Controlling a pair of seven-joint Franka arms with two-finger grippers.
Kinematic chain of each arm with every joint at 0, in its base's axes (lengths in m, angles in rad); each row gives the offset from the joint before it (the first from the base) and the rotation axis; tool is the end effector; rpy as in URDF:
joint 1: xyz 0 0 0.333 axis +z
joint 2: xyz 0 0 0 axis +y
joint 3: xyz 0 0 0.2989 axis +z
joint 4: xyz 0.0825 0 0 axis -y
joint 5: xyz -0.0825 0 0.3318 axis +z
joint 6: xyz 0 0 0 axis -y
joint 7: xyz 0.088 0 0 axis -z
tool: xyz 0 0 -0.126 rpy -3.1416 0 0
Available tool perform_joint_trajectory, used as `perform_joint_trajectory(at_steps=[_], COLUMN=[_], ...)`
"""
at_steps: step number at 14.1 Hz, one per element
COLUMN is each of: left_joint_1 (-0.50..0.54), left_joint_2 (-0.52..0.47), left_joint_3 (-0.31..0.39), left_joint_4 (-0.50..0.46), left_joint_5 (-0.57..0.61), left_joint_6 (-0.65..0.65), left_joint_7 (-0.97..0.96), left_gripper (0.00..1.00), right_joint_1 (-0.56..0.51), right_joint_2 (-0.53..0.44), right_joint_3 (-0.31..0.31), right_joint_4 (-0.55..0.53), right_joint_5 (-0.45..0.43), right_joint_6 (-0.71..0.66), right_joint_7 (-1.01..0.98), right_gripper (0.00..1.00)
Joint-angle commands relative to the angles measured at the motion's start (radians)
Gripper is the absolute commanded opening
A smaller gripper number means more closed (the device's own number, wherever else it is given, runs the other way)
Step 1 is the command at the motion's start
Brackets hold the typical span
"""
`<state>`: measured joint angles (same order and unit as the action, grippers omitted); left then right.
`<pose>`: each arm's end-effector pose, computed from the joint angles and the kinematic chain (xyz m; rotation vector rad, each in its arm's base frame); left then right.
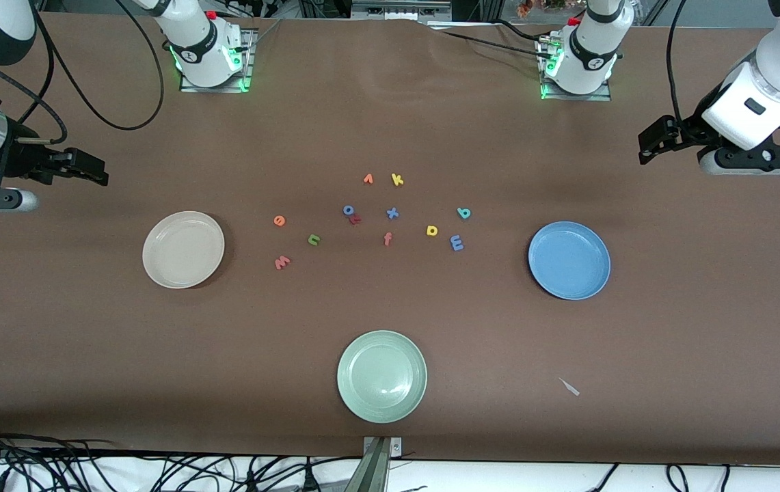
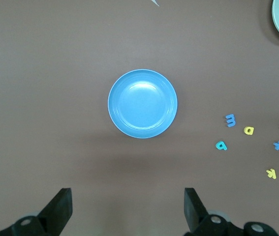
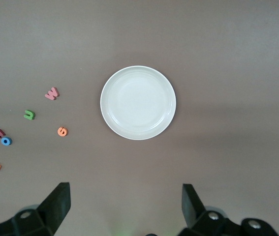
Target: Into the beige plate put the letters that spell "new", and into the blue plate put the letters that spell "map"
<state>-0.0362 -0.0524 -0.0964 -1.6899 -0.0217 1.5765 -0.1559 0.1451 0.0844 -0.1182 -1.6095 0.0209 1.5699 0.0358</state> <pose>0.4788 -0.0677 0.5648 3.1321 0.0382 -0.0987 0.5181 0.0187 0.5294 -3.1285 0.0162 0.1937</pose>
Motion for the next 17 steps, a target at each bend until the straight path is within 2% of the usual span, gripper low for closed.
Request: perform_joint_trajectory(at_steps=[1,17], left_joint_1=[-0.004,-0.004], left_joint_2=[0.003,0.003], left_joint_3=[-0.002,-0.003], left_joint_4=[0.024,0.024], left_joint_5=[0.025,0.025], left_joint_6=[-0.023,-0.023], left_joint_7=[-0.002,-0.002], left_gripper=[1.00,1.00], right_joint_1=[-0.004,-0.004], right_joint_2=[-0.008,-0.008], right_joint_3=[0.002,-0.014], right_joint_4=[-0.009,-0.012], right_joint_5=[-0.001,0.001], right_joint_6=[0.004,0.006], right_joint_7=[0.010,0.004], right_gripper=[1.00,1.00])
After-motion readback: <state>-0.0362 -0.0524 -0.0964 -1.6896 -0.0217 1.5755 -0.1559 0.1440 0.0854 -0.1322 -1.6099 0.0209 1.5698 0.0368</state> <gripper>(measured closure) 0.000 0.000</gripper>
